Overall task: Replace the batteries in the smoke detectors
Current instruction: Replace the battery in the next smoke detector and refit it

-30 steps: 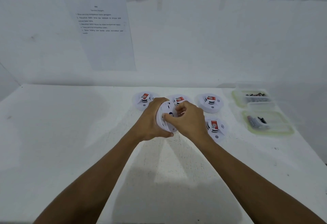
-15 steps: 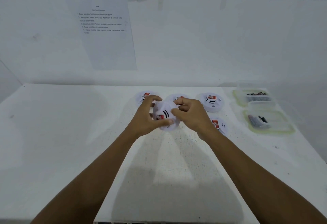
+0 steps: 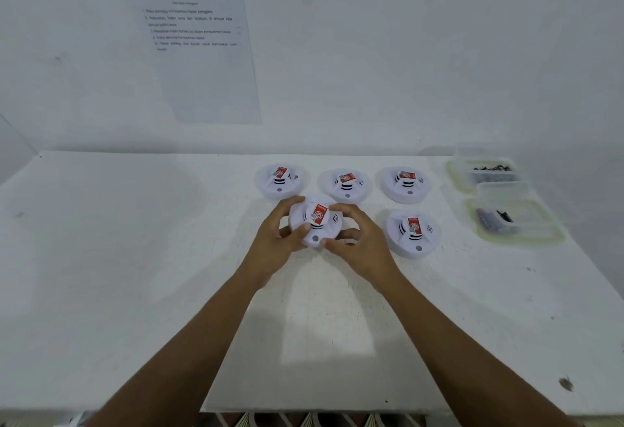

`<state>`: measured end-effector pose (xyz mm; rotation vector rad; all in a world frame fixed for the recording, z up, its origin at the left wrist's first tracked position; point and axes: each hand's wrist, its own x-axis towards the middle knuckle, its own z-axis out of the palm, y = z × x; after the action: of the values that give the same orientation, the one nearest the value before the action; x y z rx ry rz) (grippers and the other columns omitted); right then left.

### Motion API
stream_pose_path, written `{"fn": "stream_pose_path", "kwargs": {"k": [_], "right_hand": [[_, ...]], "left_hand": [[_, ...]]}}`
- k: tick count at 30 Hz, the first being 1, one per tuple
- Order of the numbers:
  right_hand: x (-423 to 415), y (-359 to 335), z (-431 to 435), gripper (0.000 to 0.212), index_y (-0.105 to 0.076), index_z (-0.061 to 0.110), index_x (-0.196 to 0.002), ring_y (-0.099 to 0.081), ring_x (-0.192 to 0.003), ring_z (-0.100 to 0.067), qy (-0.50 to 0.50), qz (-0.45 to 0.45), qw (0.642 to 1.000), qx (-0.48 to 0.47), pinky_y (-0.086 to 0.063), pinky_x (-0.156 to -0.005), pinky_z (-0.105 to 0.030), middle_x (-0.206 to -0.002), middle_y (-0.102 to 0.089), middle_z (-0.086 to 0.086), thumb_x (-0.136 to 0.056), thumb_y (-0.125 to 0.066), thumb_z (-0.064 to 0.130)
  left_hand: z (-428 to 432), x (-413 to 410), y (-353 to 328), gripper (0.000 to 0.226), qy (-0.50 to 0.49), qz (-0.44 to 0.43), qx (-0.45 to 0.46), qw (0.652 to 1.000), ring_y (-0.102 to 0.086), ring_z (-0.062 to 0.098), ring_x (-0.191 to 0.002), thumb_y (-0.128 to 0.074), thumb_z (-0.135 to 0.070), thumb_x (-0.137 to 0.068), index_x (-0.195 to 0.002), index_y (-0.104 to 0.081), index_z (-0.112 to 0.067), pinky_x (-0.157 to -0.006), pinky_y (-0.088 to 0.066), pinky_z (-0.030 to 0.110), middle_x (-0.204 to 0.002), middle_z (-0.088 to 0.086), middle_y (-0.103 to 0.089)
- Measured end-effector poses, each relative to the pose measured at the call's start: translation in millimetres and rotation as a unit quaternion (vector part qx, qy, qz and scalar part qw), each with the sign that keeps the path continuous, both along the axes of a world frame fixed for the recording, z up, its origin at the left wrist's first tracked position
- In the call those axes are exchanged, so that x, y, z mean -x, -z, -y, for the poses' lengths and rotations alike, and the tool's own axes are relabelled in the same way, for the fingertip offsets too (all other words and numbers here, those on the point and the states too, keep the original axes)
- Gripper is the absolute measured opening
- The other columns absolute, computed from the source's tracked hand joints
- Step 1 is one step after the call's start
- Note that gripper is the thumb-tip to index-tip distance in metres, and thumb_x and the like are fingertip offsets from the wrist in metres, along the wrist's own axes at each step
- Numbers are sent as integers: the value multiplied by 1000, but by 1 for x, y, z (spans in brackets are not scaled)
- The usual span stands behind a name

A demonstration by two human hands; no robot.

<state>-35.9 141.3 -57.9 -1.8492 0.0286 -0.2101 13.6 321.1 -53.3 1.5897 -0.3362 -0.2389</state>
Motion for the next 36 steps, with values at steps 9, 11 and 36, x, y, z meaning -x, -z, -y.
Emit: {"fn": "stream_pose_path", "kwargs": {"k": [9, 11, 36], "right_hand": [[4, 18, 6, 60, -56, 30, -124, -60, -109, 0, 24, 72, 996, 43, -56, -77, -16, -122, -60, 5, -73, -85, 16], [3, 19, 6, 60, -56, 30, -123, -62, -109, -3, 24, 75, 996, 36, -56, -76, -16, -121, -60, 4, -73, -85, 14], [2, 31, 5, 63, -56, 24, -124, -60, -112, -18, 21, 93, 995, 39, -60, -77, -25, -123, -57, 1, -70, -86, 12]], "left_hand": [[-4, 3, 25, 48, 11, 47, -35, 998, -63, 24, -114, -69, -9, -88, -133, -52, -13, -88, -56, 50, -128, 6, -61], [-5, 2, 28, 48, 8, 54, -41, 998, -63, 24, -114, -69, -11, -88, -133, -52, -13, -90, -56, 48, -129, 5, -61], [-4, 0, 40, 51, -16, 147, -108, 983, -62, 20, -115, -68, -20, -88, -135, -52, -11, -91, -55, 28, -132, 4, -59]]}}
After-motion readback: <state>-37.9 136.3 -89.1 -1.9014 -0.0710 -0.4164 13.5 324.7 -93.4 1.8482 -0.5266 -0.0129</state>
